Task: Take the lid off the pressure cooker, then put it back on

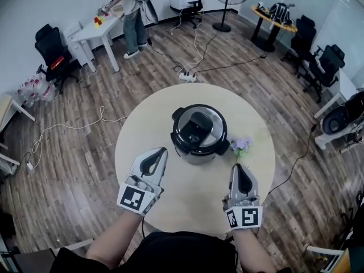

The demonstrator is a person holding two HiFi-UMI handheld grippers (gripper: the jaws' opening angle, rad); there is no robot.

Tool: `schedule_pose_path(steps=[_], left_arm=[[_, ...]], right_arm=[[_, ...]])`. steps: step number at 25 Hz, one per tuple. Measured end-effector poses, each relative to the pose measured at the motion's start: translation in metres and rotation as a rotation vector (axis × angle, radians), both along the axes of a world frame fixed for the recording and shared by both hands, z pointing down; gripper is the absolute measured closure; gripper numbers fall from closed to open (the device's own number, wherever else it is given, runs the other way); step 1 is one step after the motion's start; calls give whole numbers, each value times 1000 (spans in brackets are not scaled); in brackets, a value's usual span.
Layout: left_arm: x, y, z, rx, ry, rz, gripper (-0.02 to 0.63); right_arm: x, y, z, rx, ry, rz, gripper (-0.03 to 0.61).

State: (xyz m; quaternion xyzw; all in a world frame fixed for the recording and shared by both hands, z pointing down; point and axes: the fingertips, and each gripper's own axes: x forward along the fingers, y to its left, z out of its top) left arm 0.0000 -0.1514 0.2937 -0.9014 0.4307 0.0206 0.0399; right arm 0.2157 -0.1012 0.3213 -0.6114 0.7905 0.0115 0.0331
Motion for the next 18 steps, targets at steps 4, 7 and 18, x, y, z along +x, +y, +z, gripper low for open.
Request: schedule_pose_path(steps=[4,7,18], left_arm=[[-2,5,-4,5,-4,-17,614],[-3,5,-8,23,6,-23,614],[-6,9,7,-2,2,-44,614]], right_arm=[[12,1,4,-30,1,37,572],[14,0,4,-43,12,36,572],[5,-3,0,-26,45,5,572]])
